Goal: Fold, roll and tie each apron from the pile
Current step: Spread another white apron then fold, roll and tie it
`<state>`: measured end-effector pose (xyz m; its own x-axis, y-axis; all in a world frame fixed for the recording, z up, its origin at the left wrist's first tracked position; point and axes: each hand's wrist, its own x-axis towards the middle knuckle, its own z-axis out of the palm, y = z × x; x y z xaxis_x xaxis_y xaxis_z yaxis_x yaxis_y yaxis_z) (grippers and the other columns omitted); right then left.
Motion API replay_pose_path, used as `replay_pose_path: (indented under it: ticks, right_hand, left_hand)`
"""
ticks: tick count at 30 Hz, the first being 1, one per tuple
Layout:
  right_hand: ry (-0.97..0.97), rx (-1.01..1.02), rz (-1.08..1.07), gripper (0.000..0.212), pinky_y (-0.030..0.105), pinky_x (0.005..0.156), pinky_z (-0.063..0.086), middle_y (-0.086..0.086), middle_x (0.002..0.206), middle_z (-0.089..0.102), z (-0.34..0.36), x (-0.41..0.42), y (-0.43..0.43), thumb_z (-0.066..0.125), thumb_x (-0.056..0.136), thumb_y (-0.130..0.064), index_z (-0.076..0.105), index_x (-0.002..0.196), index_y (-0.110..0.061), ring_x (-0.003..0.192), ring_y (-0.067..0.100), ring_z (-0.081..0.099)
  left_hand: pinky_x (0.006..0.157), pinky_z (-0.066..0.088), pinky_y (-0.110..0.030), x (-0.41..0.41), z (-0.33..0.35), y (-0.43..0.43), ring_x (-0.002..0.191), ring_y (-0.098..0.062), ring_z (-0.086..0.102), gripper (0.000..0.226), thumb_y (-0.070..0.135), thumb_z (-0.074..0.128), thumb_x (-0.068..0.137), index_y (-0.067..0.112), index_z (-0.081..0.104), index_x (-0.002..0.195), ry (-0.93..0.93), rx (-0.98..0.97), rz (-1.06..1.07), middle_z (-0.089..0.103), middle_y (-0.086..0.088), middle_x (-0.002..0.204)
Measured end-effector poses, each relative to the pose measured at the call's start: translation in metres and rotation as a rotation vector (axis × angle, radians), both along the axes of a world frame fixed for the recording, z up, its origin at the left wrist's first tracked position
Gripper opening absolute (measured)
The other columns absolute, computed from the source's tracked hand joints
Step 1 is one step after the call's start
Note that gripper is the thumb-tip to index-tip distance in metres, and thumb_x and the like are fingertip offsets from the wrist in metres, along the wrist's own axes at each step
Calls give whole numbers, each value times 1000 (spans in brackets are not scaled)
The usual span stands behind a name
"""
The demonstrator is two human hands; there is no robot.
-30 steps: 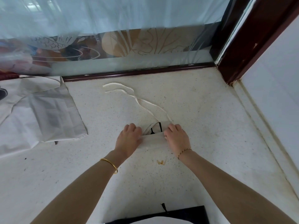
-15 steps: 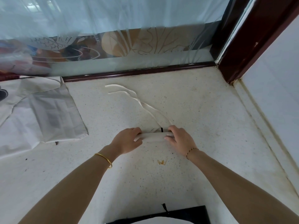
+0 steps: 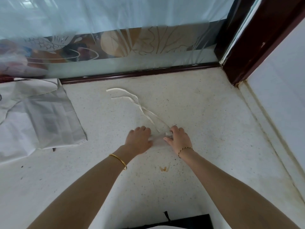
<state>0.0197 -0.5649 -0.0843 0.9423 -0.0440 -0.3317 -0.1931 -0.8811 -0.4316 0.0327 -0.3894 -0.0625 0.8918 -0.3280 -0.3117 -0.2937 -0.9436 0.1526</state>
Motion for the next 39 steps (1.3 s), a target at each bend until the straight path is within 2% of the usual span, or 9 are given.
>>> replay_pose_path:
  ticks: [6,10,16,18,20,23,26,32,39]
  right_hand:
    - [-4,99,46,43,30,80,46,6,106,51,-2,-4,-5,65,86,-39,47,117,-14,95,22,53]
    - [46,245,35,32,26,71,40,1,98,52,3,-5,-17,60,87,-23,50,114,-12,87,18,52]
    - [100,208,169,23,24,66,46,-4,84,58,10,-2,-26,55,90,-16,64,110,-16,81,18,60]
    - [93,214,206,9,19,63,38,-6,75,50,13,-4,-22,58,90,-17,66,88,-22,74,15,52]
    - [46,256,210,35,20,59,33,-8,65,43,17,-6,-16,61,89,-19,48,59,-27,64,10,44]
    - [57,448,58,19,20,57,36,-4,70,51,30,-9,-8,60,87,-17,59,69,-11,60,7,45]
    - [54,535,-42,15,19,49,30,-5,63,54,42,-10,-4,53,89,-16,57,76,-10,49,4,37]
    - [-85,106,202,22,27,48,28,-2,60,45,54,-13,0,39,100,-26,55,88,-15,54,14,40]
    - [49,133,55,50,27,50,29,-4,56,38,65,-19,24,31,100,-46,38,59,-18,53,14,38]
  left_hand:
    - [91,43,-35,9,-2,-25,113,-27,49,53,40,62,88,10,43,127,291,64,36,52,-9,122]
    - [80,42,-28,9,-4,-27,104,-26,56,45,34,62,89,8,50,123,424,-18,55,57,-9,117]
    - [107,37,-38,6,9,3,120,-24,49,48,31,58,92,15,41,135,741,-384,214,52,-3,130]
    - [102,44,-39,3,17,15,115,-24,53,46,30,59,92,18,42,132,864,-545,306,55,-2,125]
    - [91,49,-34,-1,28,22,106,-21,57,36,25,59,92,22,43,124,952,-666,382,58,0,115]
    - [81,54,-35,-4,33,33,94,-22,65,27,17,58,92,19,47,117,1059,-835,510,64,-8,107]
    - [82,54,-42,-5,34,39,89,-26,68,30,15,59,91,12,50,119,1072,-992,651,68,-13,100]
    - [75,54,-41,-1,37,42,83,-28,66,32,17,51,92,3,51,121,1068,-1176,865,67,-16,96]
    - [70,51,-37,-6,42,14,80,-25,62,26,12,45,95,4,54,118,978,-1265,833,65,-13,94]
